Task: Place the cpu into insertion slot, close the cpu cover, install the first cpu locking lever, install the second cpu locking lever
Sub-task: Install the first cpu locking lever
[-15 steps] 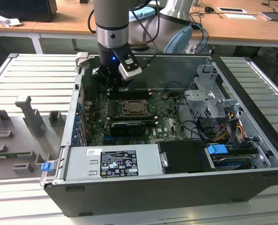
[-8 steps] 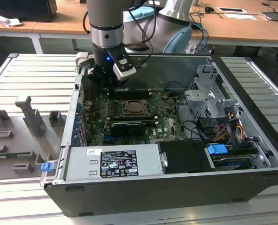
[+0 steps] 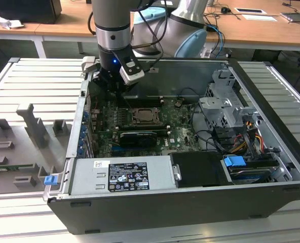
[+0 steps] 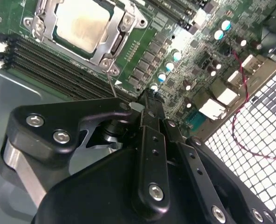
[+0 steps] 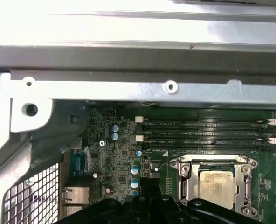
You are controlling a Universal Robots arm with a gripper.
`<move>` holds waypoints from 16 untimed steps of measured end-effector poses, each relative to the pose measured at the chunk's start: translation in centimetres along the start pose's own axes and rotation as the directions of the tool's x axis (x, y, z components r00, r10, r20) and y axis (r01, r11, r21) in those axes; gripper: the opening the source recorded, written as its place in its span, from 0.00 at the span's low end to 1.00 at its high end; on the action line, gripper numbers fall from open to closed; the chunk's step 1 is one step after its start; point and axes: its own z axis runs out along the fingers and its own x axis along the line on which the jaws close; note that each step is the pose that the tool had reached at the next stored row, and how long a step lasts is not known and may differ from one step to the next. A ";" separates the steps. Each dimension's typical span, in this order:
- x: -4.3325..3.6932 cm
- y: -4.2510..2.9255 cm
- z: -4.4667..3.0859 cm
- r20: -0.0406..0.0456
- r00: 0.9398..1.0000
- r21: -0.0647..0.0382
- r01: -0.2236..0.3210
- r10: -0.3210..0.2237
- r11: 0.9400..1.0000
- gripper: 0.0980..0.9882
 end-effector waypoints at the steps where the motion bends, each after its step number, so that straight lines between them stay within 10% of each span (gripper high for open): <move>1: 0.04 0.11 0.00 0.000 1.000 0.000 0.000 0.000 1.000 0.01; 16: 0.15 1.07 0.03 0.003 1.000 0.000 0.002 -0.002 1.000 0.01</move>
